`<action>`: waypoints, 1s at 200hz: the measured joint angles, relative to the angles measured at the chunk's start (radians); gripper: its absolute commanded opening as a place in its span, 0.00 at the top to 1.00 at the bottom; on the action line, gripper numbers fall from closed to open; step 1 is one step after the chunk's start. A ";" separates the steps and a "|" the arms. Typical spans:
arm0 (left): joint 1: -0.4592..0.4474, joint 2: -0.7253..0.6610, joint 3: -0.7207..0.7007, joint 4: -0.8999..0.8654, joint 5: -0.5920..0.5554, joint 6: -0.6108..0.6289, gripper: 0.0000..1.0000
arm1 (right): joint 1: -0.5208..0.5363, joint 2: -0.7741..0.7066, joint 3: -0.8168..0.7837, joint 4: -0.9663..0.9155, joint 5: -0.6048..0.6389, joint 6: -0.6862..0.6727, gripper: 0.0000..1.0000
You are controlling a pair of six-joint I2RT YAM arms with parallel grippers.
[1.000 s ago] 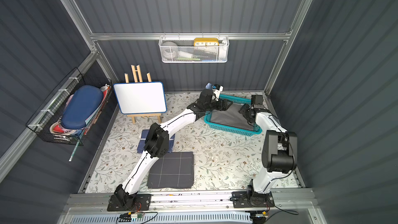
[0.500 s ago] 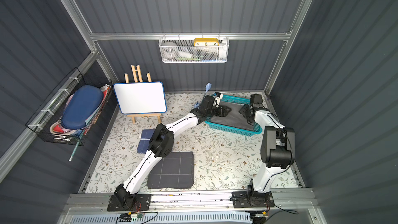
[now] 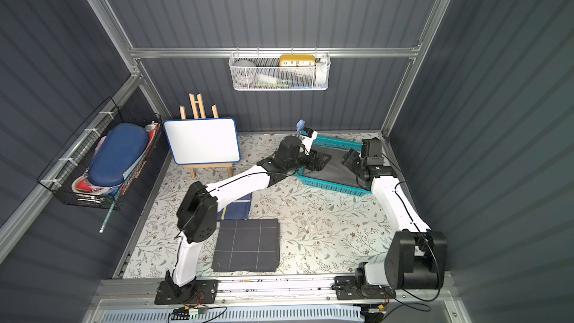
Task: Put the folded pillowcase in the basket
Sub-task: Place the pillowcase in the basket, then move the pillowcase to the center of the board.
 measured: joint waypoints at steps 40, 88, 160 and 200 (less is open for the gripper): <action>-0.001 -0.327 -0.399 0.060 -0.088 -0.036 0.15 | 0.233 -0.114 -0.079 -0.048 0.025 -0.009 0.33; -0.001 -0.689 -0.766 -0.022 -0.281 -0.090 0.12 | 0.510 -0.159 -0.182 -0.084 0.058 0.004 0.33; 0.006 -1.101 -0.943 -0.257 -0.643 -0.229 0.01 | 0.903 0.106 -0.098 -0.104 0.098 -0.009 0.33; 0.006 -1.258 -0.972 -0.366 -0.793 -0.303 0.01 | 1.049 0.280 0.053 -0.120 0.068 -0.045 0.34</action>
